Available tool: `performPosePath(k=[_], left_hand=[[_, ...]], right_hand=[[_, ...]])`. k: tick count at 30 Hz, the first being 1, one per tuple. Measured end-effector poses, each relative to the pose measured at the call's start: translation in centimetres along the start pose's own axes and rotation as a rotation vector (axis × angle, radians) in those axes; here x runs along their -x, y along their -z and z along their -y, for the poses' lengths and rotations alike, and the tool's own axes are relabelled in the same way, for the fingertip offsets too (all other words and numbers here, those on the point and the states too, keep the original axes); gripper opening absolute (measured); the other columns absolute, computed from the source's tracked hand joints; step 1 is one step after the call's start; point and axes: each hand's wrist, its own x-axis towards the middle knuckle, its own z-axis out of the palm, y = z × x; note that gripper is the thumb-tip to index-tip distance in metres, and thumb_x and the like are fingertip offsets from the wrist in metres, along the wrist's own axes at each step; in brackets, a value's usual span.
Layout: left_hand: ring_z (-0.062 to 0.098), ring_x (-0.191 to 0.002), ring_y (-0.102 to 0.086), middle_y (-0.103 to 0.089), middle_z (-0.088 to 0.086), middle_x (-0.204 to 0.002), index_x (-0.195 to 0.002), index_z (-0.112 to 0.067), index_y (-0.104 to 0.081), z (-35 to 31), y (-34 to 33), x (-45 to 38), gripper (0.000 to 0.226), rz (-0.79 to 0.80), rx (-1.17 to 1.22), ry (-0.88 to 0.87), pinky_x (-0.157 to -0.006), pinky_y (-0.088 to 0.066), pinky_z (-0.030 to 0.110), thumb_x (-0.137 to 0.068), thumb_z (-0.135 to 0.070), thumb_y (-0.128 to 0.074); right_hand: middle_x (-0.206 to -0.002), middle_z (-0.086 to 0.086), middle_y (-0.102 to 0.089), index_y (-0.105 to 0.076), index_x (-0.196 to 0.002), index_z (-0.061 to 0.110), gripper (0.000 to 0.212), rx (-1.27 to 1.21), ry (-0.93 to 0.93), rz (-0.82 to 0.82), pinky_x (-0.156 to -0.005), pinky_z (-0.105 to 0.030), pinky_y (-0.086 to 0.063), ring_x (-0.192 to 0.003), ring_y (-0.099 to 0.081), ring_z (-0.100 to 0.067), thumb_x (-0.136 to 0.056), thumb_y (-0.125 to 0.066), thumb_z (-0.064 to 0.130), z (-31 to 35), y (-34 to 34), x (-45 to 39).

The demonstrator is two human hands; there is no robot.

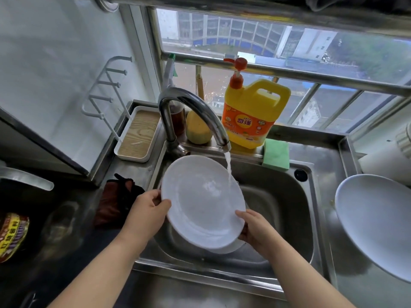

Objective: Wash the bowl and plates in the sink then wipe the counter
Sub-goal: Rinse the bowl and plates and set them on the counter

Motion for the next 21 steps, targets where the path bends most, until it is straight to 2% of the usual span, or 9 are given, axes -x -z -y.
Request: performPosePath(k=[1,3,5,7,9,12,15,19,21], left_hand=[[0.023,-0.086,-0.068,-0.072,0.006,-0.087,-0.092,-0.016,-0.065,0.2,-0.2,0.0,0.016,0.016,0.011,0.040,-0.072,-0.056,0.033,-0.091,-0.006,-0.054],[0.025,-0.085,-0.067,-0.070,0.010,-0.087,-0.087,-0.014,-0.065,0.5,-0.9,0.1,0.015,0.045,0.029,0.113,-0.066,-0.054,0.030,-0.092,-0.007,-0.052],[0.027,-0.085,-0.067,-0.071,0.013,-0.087,-0.086,-0.010,-0.066,0.8,-1.6,0.1,0.016,0.084,0.051,0.178,-0.070,-0.056,0.033,-0.093,-0.008,-0.052],[0.029,-0.088,-0.068,-0.071,0.016,-0.090,-0.092,-0.006,-0.067,1.1,-2.4,0.0,0.015,0.145,0.078,0.240,-0.076,-0.058,0.039,-0.093,-0.010,-0.052],[0.031,-0.090,-0.068,-0.070,0.018,-0.094,-0.098,-0.003,-0.065,1.3,-3.4,-0.1,0.015,0.215,0.088,0.288,-0.073,-0.059,0.039,-0.094,-0.010,-0.053],[0.027,-0.084,-0.070,-0.071,0.017,-0.091,-0.098,-0.003,-0.064,1.4,-5.2,0.0,0.013,0.287,0.018,0.309,-0.072,-0.060,0.036,-0.092,-0.012,-0.057],[0.024,-0.081,-0.071,-0.072,0.014,-0.090,-0.097,-0.005,-0.064,1.4,-7.2,0.1,0.012,0.329,-0.060,0.309,-0.071,-0.060,0.034,-0.092,-0.015,-0.058],[0.029,-0.086,-0.070,-0.073,0.017,-0.089,-0.095,-0.004,-0.064,1.0,-9.5,-0.4,0.015,0.416,-0.040,0.356,-0.078,-0.059,0.038,-0.096,-0.008,-0.050],[0.029,-0.086,-0.070,-0.073,0.017,-0.088,-0.095,-0.004,-0.063,0.6,-10.4,-0.8,0.017,0.448,0.001,0.371,-0.075,-0.059,0.035,-0.095,-0.003,-0.047]], right_hand=[[-0.108,-0.014,-0.065,-0.060,-0.110,0.010,0.024,0.059,0.007,-0.016,-0.085,-0.040,-0.056,-0.099,-0.064,-0.031,-0.094,-0.056,0.027,0.1,0.5,0.4],[-0.099,-0.015,-0.064,-0.061,-0.110,0.008,0.023,0.150,0.030,-0.051,-0.071,-0.032,-0.055,-0.084,-0.059,-0.029,-0.094,-0.055,0.023,0.3,1.7,1.2],[-0.091,-0.016,-0.062,-0.062,-0.105,0.008,0.017,0.193,0.060,-0.075,-0.061,-0.028,-0.050,-0.076,-0.056,-0.026,-0.094,-0.053,0.017,0.8,2.8,2.4],[-0.090,-0.017,-0.061,-0.062,-0.101,0.008,0.014,0.225,0.093,-0.116,-0.060,-0.028,-0.049,-0.076,-0.057,-0.026,-0.093,-0.052,0.013,1.3,4.0,3.6],[-0.089,-0.018,-0.059,-0.061,-0.100,0.007,0.013,0.231,0.126,-0.157,-0.061,-0.032,-0.049,-0.078,-0.058,-0.029,-0.092,-0.051,0.010,1.8,5.2,4.9],[-0.093,-0.020,-0.061,-0.060,-0.102,0.006,0.015,0.233,0.164,-0.200,-0.074,-0.042,-0.053,-0.085,-0.061,-0.034,-0.090,-0.051,0.007,2.5,6.8,6.5],[-0.096,-0.017,-0.065,-0.060,-0.101,0.013,0.014,0.263,0.204,-0.257,-0.064,-0.035,-0.056,-0.086,-0.065,-0.031,-0.090,-0.053,0.008,2.9,8.0,8.0],[-0.093,-0.012,-0.067,-0.059,-0.099,0.019,0.016,0.355,0.346,-0.341,-0.067,-0.041,-0.059,-0.085,-0.066,-0.030,-0.090,-0.055,0.007,3.0,9.0,9.4],[-0.089,-0.007,-0.069,-0.059,-0.094,0.021,0.015,0.420,0.453,-0.411,-0.066,-0.037,-0.058,-0.082,-0.067,-0.025,-0.090,-0.056,0.007,3.0,9.1,10.2]])
